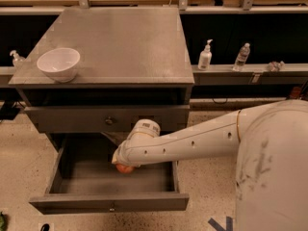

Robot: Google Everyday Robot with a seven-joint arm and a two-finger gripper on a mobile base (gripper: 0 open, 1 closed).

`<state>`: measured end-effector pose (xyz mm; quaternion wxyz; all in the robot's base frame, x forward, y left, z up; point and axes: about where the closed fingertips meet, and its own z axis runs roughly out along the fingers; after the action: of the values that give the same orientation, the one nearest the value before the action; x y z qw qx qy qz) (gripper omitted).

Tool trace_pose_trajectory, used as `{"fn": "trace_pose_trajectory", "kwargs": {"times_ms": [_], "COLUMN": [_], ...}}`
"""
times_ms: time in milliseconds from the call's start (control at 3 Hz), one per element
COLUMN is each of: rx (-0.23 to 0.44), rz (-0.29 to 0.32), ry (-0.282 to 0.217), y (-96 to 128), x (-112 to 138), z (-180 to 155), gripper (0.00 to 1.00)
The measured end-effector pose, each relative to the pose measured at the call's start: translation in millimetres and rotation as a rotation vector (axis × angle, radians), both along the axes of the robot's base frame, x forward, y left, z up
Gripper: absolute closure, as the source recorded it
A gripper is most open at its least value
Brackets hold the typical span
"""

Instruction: Pick apple from middle drawer and place on counter

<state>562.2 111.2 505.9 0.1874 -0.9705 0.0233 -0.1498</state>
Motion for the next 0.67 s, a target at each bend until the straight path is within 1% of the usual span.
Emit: {"fn": "trace_pose_trajectory", "kwargs": {"times_ms": [333, 667], "rx": [-0.002, 0.044], "rz": [0.021, 0.047], "ry": [-0.019, -0.042], "y": [-4.5, -13.8], "x": [-1.0, -22.0], "z": [61.8, 133.3], "gripper": [1.0, 1.0]}}
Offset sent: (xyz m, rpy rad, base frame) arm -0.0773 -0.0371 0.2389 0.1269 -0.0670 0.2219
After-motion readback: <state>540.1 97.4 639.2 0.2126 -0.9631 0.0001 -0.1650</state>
